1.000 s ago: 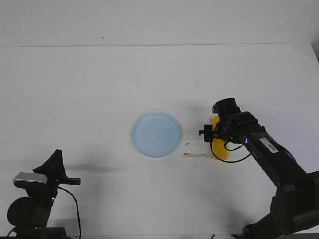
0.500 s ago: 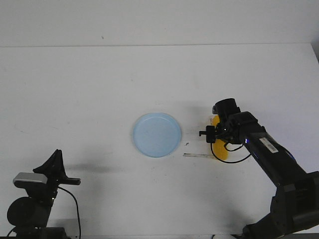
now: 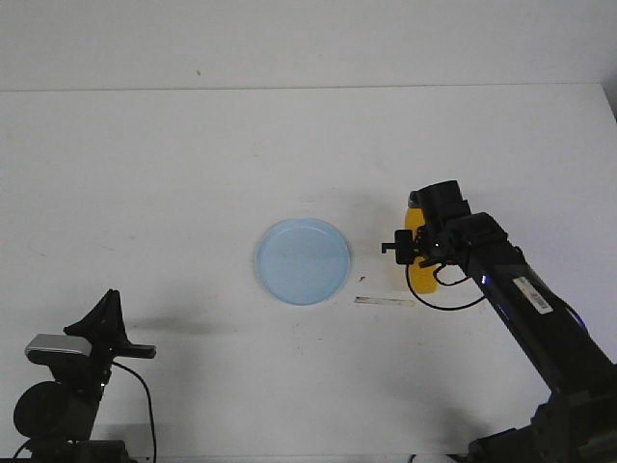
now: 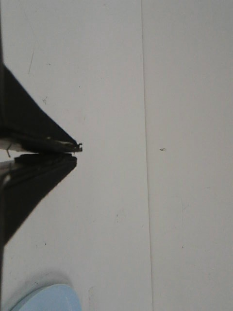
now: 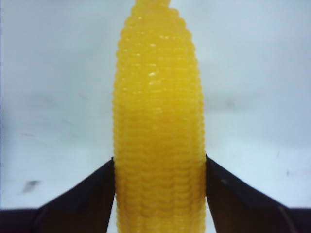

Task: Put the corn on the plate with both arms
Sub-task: 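Lift the corn with the right gripper and carry it over the plate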

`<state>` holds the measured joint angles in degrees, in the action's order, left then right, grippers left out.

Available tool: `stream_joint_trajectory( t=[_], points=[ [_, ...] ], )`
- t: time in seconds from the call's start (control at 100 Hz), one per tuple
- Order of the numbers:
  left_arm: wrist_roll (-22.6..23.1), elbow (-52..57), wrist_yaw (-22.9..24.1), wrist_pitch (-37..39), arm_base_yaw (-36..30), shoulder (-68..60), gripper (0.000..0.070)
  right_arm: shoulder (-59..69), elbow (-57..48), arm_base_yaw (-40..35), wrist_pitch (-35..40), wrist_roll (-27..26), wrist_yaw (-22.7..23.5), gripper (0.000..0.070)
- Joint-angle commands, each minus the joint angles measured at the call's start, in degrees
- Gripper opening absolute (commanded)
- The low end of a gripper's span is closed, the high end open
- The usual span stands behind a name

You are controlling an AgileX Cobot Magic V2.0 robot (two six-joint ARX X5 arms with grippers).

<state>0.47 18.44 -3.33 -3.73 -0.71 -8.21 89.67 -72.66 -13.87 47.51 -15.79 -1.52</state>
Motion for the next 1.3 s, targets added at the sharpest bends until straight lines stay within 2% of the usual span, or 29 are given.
stream_joint_trajectory(
  t=[0.0, 0.44, 0.57, 0.76, 0.97, 1.12, 1.29],
  points=[
    [0.0, 0.2, -0.1, 0.8, -0.1, 0.1, 0.0000, -0.2, -1.8, -1.8, -1.2, 1.9, 0.2, 0.0310],
    [0.0, 0.2, -0.1, 0.8, -0.1, 0.1, 0.0000, 0.3, -2.6, -14.6, -12.6, 2.7, 3.2, 0.0310],
    [0.0, 0.2, -0.1, 0.8, -0.1, 0.1, 0.0000, 4.6, -6.1, -17.2, -8.9, 4.1, 3.0, 0.0310],
    [0.0, 0.2, -0.1, 0.8, -0.1, 0.1, 0.0000, 13.8, -17.5, -19.9, -0.7, 4.3, 3.0, 0.0310],
    [0.0, 0.2, -0.1, 0.8, -0.1, 0.1, 0.0000, 21.5, -26.7, -23.5, 1.4, 4.3, 2.4, 0.0310],
    [0.0, 0.2, -0.1, 0.8, -0.1, 0.1, 0.0000, 24.4, -28.1, -25.9, 2.2, 4.1, -0.5, 0.0310],
    [0.0, 0.2, -0.1, 0.8, -0.1, 0.1, 0.0000, 26.0, -28.0, -26.3, 3.8, 4.1, -0.9, 0.0310]
  ],
)
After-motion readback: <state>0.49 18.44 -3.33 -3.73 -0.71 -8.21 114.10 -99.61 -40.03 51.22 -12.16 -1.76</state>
